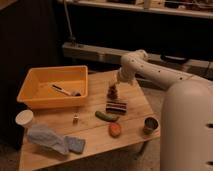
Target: Place grapes in metal cup
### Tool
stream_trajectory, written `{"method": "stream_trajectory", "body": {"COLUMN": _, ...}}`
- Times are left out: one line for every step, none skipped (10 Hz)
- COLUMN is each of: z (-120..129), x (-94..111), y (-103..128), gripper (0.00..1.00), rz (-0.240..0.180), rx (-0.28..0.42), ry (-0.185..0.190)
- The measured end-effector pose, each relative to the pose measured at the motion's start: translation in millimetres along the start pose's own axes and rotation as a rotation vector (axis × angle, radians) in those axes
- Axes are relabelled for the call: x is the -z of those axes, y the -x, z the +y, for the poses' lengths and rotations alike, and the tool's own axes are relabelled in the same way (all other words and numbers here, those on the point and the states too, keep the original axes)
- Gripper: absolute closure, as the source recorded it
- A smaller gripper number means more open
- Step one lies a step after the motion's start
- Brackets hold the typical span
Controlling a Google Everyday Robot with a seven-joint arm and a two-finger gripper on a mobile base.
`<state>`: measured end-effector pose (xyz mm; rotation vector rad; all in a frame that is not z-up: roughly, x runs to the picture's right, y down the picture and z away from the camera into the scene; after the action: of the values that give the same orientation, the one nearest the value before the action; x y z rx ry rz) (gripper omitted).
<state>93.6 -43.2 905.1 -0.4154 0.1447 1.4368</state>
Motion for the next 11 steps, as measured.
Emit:
{"method": "stream_trajectory", "body": {"z": 7, "x": -6, "y": 10, "gripper": 0.2, "rz": -0.057, "rx": 0.031, "ry": -0.024}}
{"method": "stream_trajectory", "body": {"z": 2, "x": -18, "y": 16, "gripper": 0.2, "rz": -0.115, "rx": 0.049, "ry": -0.059}}
{"method": "stream_trajectory", "body": {"z": -2, "x": -25, "y": 19, "gripper": 0.2, "rz": -0.126, "rx": 0.046, "ry": -0.058}}
{"method": "stream_trajectory", "body": {"z": -10, "x": -37, "y": 23, "gripper": 0.2, "rz": -0.105, "rx": 0.05, "ry": -0.05}}
{"method": "stream_trajectory", "body": {"z": -9, "x": -47, "y": 26, "gripper": 0.2, "rz": -0.074, "rx": 0.052, "ry": -0.044}}
{"method": "stream_trajectory", "body": {"z": -3, "x": -57, "y": 30, "gripper": 0.2, "rz": -0.044, "rx": 0.056, "ry": -0.033}}
{"method": "stream_trajectory", "body": {"z": -1, "x": -63, "y": 31, "gripper": 0.2, "rz": -0.018, "rx": 0.051, "ry": -0.024}}
{"method": "stream_trajectory", "body": {"z": -7, "x": -69, "y": 33, "gripper": 0.2, "rz": 0.008, "rx": 0.048, "ry": -0.025}}
{"method": "stream_trajectory", "body": {"z": -6, "x": -75, "y": 32, "gripper": 0.2, "rz": 0.024, "rx": 0.048, "ry": -0.02}}
{"method": "stream_trajectory", "body": {"z": -3, "x": -80, "y": 32, "gripper": 0.2, "rz": 0.039, "rx": 0.05, "ry": -0.017}}
{"method": "stream_trajectory", "body": {"z": -2, "x": -91, "y": 27, "gripper": 0.2, "rz": 0.063, "rx": 0.049, "ry": -0.015}}
